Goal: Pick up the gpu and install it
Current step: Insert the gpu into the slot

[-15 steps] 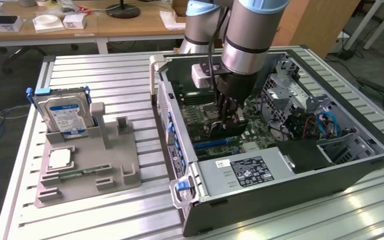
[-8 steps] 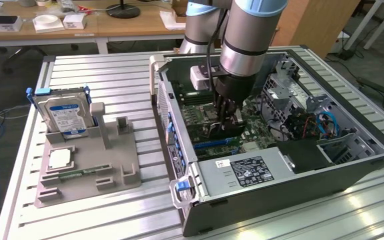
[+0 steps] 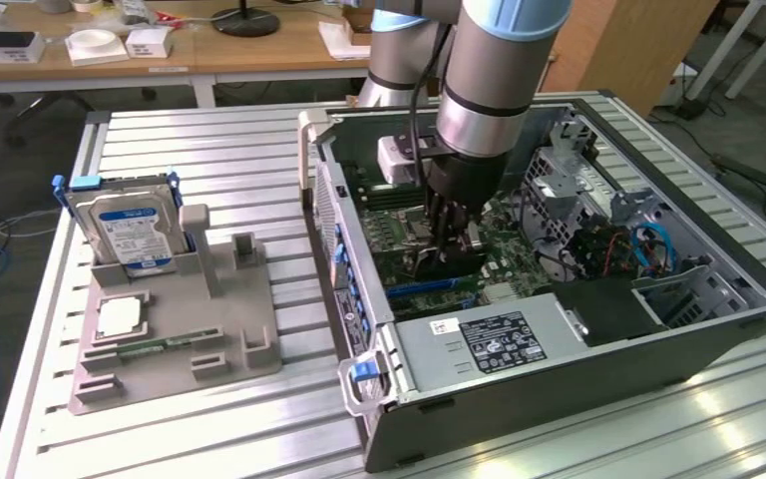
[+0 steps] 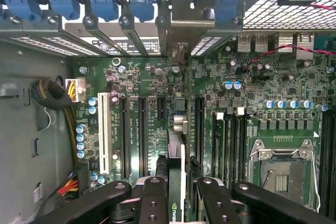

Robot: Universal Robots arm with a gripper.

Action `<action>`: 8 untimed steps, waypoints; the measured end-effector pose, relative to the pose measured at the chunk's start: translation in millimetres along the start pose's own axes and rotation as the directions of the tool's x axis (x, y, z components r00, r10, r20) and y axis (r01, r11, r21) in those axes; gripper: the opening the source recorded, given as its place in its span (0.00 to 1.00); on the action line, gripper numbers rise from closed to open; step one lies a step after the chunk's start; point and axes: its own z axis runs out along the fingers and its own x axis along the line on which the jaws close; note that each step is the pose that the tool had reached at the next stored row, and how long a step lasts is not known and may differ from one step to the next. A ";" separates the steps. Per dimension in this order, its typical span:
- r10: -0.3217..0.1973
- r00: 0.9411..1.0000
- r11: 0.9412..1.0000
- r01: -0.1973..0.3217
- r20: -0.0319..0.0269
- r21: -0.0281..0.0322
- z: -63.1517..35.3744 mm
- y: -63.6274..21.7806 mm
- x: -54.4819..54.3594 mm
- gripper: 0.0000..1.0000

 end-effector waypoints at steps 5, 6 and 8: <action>0.000 1.000 1.000 0.000 0.000 0.000 2.9 0.6 -0.2 0.26; 0.000 1.000 1.000 0.000 0.000 0.000 3.5 0.7 -0.2 0.26; 0.000 1.000 1.000 0.000 0.000 0.000 4.7 1.1 -0.2 0.26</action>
